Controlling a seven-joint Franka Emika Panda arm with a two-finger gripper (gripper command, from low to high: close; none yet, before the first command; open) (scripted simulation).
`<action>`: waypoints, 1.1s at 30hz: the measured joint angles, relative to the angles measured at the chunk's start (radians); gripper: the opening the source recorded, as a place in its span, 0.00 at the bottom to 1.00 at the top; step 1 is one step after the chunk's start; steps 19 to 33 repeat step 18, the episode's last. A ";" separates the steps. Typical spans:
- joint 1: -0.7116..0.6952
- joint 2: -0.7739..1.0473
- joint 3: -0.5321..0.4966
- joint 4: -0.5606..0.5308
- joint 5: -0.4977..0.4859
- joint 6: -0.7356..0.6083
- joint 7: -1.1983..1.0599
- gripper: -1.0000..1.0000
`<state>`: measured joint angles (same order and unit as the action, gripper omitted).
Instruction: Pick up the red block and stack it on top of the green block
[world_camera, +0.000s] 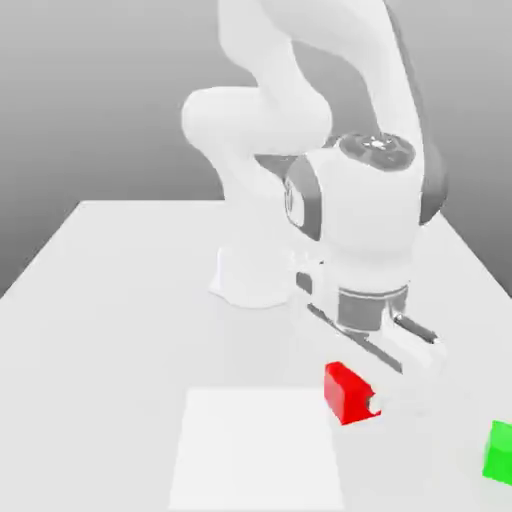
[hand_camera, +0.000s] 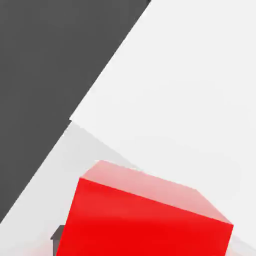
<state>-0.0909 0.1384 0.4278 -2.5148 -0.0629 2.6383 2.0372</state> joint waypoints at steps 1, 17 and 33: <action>0.019 0.014 0.011 0.026 -0.015 -0.014 0.009 0.00; 0.268 0.275 -0.003 0.248 -0.276 -0.013 0.186 1.00; 0.268 0.275 -0.003 0.248 -0.276 -0.013 0.186 1.00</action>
